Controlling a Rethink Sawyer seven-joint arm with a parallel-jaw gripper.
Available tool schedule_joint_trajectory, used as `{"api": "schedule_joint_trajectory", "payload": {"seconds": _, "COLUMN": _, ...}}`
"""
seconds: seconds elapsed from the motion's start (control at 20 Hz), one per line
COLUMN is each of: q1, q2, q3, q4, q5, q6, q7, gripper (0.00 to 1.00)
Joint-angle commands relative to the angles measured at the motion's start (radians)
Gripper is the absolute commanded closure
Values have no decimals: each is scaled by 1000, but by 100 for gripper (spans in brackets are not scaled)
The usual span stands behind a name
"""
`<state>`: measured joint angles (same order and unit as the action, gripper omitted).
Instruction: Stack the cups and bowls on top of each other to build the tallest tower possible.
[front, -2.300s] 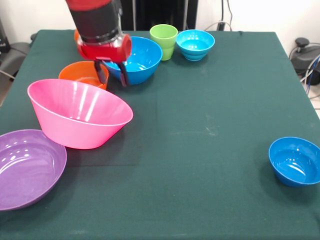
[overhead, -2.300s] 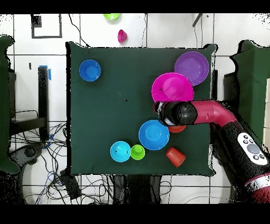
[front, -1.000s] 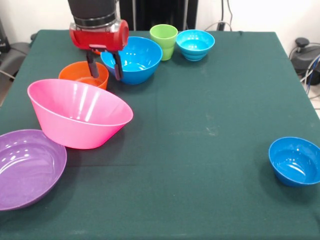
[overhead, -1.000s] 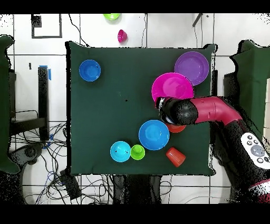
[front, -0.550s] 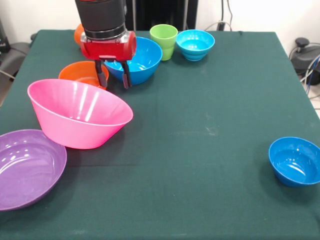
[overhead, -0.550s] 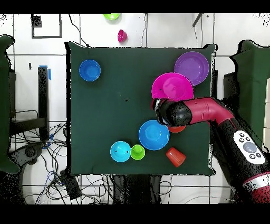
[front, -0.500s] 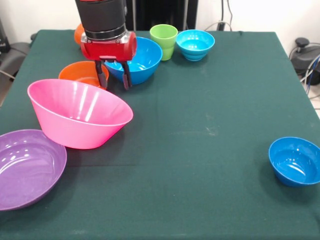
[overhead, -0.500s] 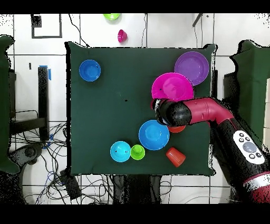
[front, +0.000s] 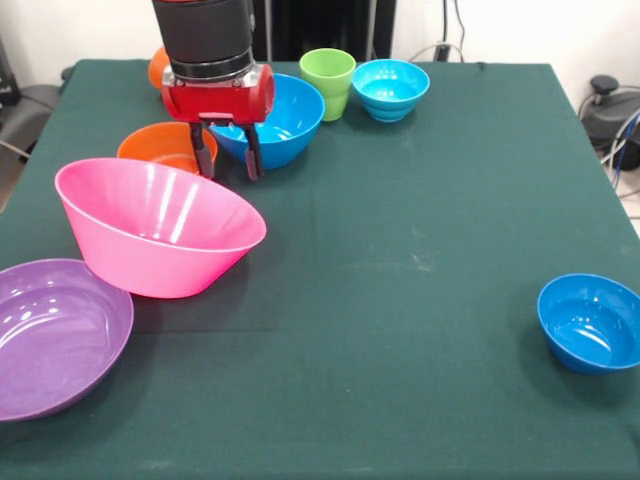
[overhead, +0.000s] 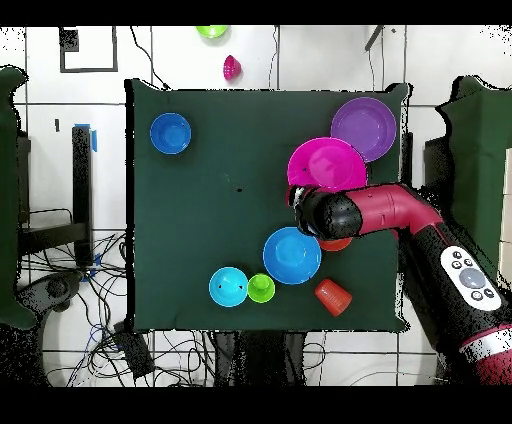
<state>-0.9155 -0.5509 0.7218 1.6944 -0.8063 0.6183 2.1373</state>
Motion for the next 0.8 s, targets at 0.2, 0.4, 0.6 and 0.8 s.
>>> {"api": "schedule_joint_trajectory", "payload": {"seconds": 0.2, "q1": 67, "q2": 7, "q3": -44, "q4": -27, "q5": -79, "q6": -54, "q7": -94, "gripper": 0}}
{"api": "schedule_joint_trajectory", "payload": {"seconds": 0.4, "q1": 87, "q2": 62, "q3": -67, "q4": -62, "q5": -128, "q6": -107, "q7": -83, "gripper": 0}}
{"api": "schedule_joint_trajectory", "payload": {"seconds": 0.6, "q1": 103, "q2": 173, "q3": -100, "q4": -129, "q5": -183, "q6": -190, "q7": -76, "gripper": 0}}
{"api": "schedule_joint_trajectory", "payload": {"seconds": 0.8, "q1": 133, "q2": 263, "q3": -140, "q4": -207, "q5": -236, "q6": -306, "q7": -26, "gripper": 0}}
